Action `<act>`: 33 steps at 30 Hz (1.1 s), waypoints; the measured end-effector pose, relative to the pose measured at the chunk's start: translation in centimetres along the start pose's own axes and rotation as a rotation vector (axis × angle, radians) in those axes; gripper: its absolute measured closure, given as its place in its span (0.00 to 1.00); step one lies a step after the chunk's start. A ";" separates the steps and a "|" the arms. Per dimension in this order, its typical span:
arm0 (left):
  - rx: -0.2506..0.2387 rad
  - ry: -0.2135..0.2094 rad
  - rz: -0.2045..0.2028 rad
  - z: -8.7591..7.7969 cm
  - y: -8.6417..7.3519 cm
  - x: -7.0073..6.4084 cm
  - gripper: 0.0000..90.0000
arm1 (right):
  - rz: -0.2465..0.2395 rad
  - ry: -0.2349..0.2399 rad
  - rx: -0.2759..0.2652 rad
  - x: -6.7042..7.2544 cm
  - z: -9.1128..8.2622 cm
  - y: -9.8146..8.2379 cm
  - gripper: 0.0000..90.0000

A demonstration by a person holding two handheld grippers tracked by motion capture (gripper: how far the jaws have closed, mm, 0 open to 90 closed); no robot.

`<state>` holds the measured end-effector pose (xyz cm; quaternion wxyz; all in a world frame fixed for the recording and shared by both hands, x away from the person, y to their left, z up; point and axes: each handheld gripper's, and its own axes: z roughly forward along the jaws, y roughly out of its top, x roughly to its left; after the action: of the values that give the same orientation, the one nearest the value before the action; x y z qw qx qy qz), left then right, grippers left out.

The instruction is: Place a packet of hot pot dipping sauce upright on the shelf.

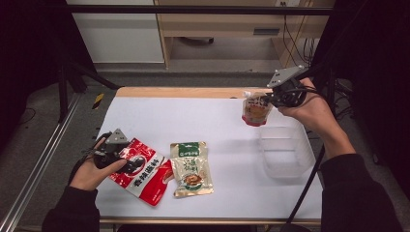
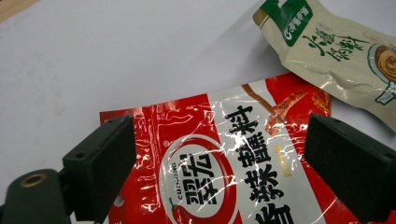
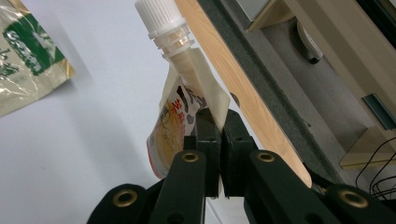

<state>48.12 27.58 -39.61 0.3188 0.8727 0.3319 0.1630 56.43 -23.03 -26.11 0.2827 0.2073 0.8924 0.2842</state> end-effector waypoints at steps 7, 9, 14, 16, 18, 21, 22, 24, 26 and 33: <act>0.000 0.004 -0.010 -0.1 -0.2 0.2 0.11 | 0.009 -0.009 0.007 -1.4 0.5 -1.2 0.98; 0.000 0.003 -0.010 -0.2 -0.2 0.3 0.11 | 0.008 -0.012 0.008 -1.7 0.5 -1.5 0.98; -0.003 0.009 -0.025 -0.4 -0.5 0.7 0.11 | 0.024 -0.028 0.010 -2.3 0.4 -2.7 0.98; -0.003 0.007 -0.024 -0.4 -0.5 0.7 0.11 | 0.031 -0.033 0.010 -2.6 0.3 -3.2 0.98; -0.004 0.007 -0.024 -0.4 -0.5 0.7 0.11 | 0.039 -0.032 0.005 -3.0 0.3 -3.7 0.98; -0.002 0.007 -0.025 -0.4 -0.5 0.7 0.11 | 0.052 -0.033 0.009 -3.5 0.5 -4.5 0.98; 0.001 0.007 -0.023 -0.4 -0.6 0.8 0.11 | 0.058 -0.033 0.010 -3.6 0.6 -4.8 0.98; 0.001 0.009 -0.026 -0.4 -0.7 0.8 0.11 | 0.061 -0.033 0.012 -3.8 0.7 -5.0 0.98; -0.001 0.012 -0.034 -0.4 -0.8 1.0 0.11 | 0.070 -0.029 0.015 -4.3 1.1 -5.7 0.98; 0.002 0.018 -0.050 -0.6 -1.1 1.5 0.11 | 0.079 -0.009 0.022 -4.9 1.8 -6.9 0.98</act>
<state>48.37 29.53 -39.78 0.3189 0.8630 0.3565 0.1628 59.82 -30.12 -29.71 0.2730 0.2467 0.8853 0.2843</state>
